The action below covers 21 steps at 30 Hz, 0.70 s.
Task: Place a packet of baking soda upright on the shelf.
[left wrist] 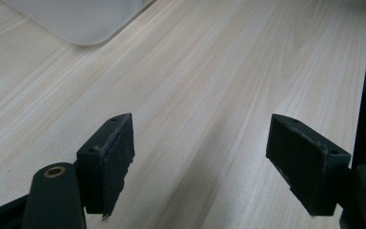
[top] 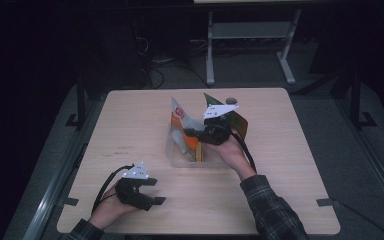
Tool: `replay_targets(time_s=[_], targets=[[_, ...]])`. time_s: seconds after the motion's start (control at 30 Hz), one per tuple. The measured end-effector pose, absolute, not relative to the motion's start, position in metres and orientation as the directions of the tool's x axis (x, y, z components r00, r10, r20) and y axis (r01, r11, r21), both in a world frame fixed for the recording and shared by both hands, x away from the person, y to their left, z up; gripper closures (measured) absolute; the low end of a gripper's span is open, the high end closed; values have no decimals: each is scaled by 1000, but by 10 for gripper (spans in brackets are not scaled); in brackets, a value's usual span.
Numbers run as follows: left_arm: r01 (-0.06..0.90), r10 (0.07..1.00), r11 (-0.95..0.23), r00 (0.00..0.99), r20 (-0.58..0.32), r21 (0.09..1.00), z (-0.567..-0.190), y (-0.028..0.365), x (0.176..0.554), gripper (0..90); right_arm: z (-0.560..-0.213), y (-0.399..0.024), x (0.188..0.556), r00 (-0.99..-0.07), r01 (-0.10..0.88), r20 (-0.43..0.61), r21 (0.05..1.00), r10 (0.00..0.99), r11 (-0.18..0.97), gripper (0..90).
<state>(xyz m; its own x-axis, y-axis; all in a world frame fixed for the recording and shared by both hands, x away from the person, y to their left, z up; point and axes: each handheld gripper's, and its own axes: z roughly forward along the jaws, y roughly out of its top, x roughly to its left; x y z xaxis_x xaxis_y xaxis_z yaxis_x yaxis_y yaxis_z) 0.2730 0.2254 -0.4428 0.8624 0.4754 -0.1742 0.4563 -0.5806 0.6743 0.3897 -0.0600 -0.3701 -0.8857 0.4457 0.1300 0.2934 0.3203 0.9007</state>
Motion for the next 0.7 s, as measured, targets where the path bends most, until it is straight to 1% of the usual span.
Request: replay_targets(time_s=[0.03, 0.1, 0.13, 0.17, 0.2, 0.27, 0.3, 0.33, 0.37, 0.4, 0.43, 0.5, 0.57, 0.63, 0.7], targets=[[456, 475, -581, 863, -174, 674, -443, 225, 273, 242, -370, -59, 389, -884, 294, 125, 898, 451, 327, 839], [456, 474, -583, 863, -175, 673, -443, 225, 273, 242, -371, -58, 389, -884, 294, 124, 897, 451, 330, 822], [457, 474, -583, 863, -175, 672, -443, 225, 273, 242, -371, -58, 389, -885, 294, 125, 897, 449, 331, 800], [457, 474, -583, 863, -175, 672, -443, 225, 273, 242, -370, -56, 388, -887, 289, 121, 898, 446, 332, 743], [456, 474, -584, 863, -174, 672, -443, 225, 273, 242, -370, -56, 388, -887, 289, 121, 898, 446, 332, 743], [456, 473, -584, 864, -175, 672, -443, 225, 273, 242, -370, -56, 387, -886, 286, 117, 899, 448, 332, 684], [456, 473, -584, 864, -175, 672, -443, 225, 273, 242, -370, -56, 387, -886, 286, 117, 899, 448, 332, 684], [456, 472, -584, 864, -175, 672, -443, 225, 273, 242, -369, -56, 387, -885, 287, 118, 900, 450, 328, 662], [454, 471, -585, 865, -174, 672, -443, 225, 273, 241, -368, -56, 386, -881, 291, 118, 899, 458, 327, 619], [453, 471, -586, 865, -173, 672, -443, 225, 273, 241, -368, -56, 386, -881, 291, 118, 899, 458, 327, 619], [452, 471, -585, 865, -172, 673, -443, 225, 273, 241, -368, -56, 386, -880, 292, 120, 899, 460, 325, 596], [454, 472, -584, 864, -173, 673, -443, 225, 273, 242, -367, -57, 386, -877, 295, 122, 901, 465, 319, 542], [448, 469, -589, 867, -168, 672, -443, 225, 274, 241, -366, -58, 386, -869, 305, 128, 899, 478, 315, 449], [447, 468, -588, 868, -167, 675, -443, 224, 274, 241, -365, -58, 385, -868, 307, 129, 898, 480, 315, 431], [446, 466, -587, 869, -168, 676, -443, 224, 275, 237, -364, -59, 384, -863, 311, 124, 895, 490, 321, 375]])
